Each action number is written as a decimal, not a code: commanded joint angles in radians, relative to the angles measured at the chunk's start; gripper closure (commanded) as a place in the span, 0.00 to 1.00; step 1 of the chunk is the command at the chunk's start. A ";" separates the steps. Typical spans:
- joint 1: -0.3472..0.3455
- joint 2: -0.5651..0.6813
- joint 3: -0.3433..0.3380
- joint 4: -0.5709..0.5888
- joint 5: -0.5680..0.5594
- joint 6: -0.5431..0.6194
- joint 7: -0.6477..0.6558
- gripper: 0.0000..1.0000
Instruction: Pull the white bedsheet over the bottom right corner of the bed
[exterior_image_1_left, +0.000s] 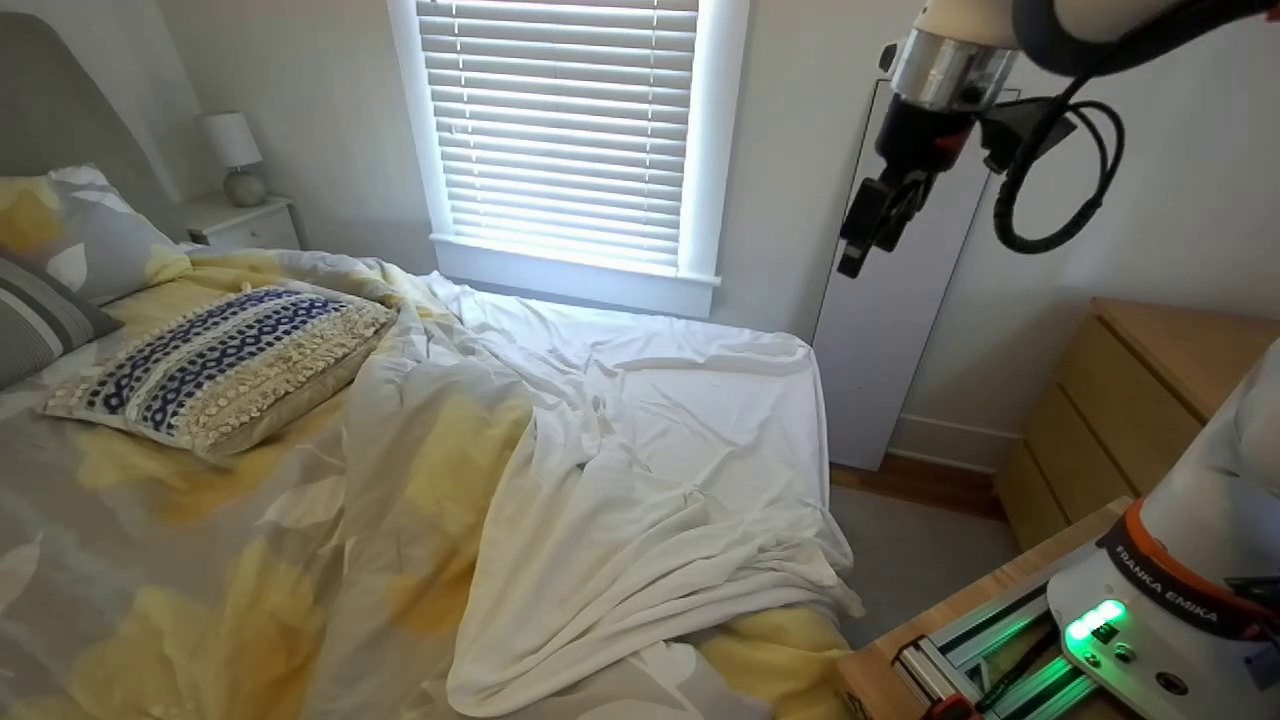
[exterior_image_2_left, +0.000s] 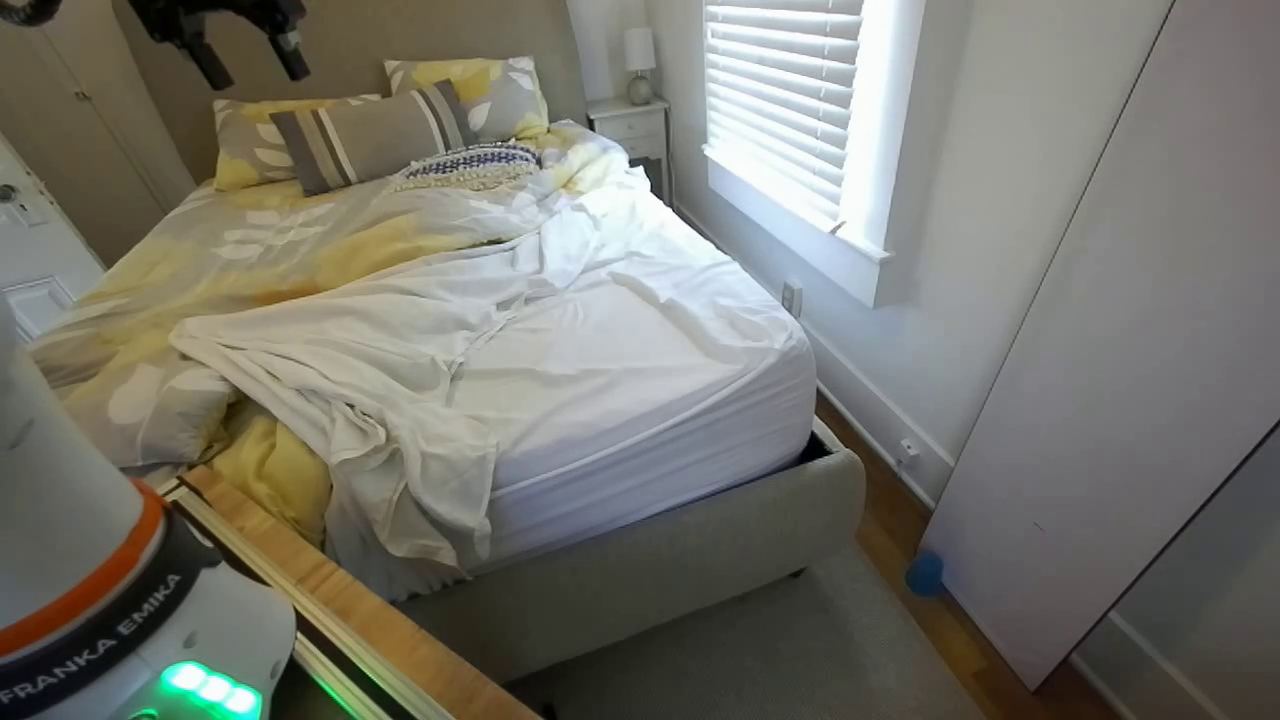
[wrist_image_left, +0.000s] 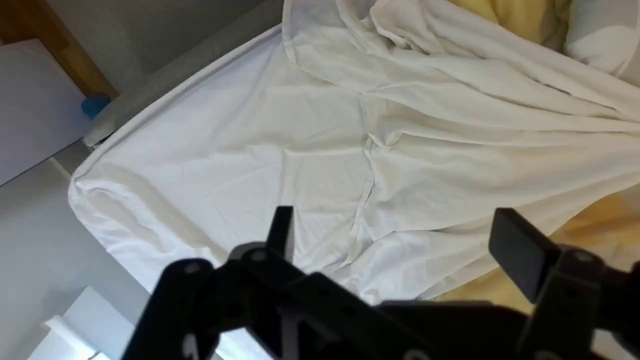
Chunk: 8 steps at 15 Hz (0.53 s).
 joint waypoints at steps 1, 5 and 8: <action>0.013 0.135 0.044 -0.014 0.019 0.074 0.101 0.00; 0.046 0.292 0.038 -0.056 0.090 0.230 0.129 0.00; 0.078 0.431 0.039 -0.105 0.142 0.467 0.078 0.00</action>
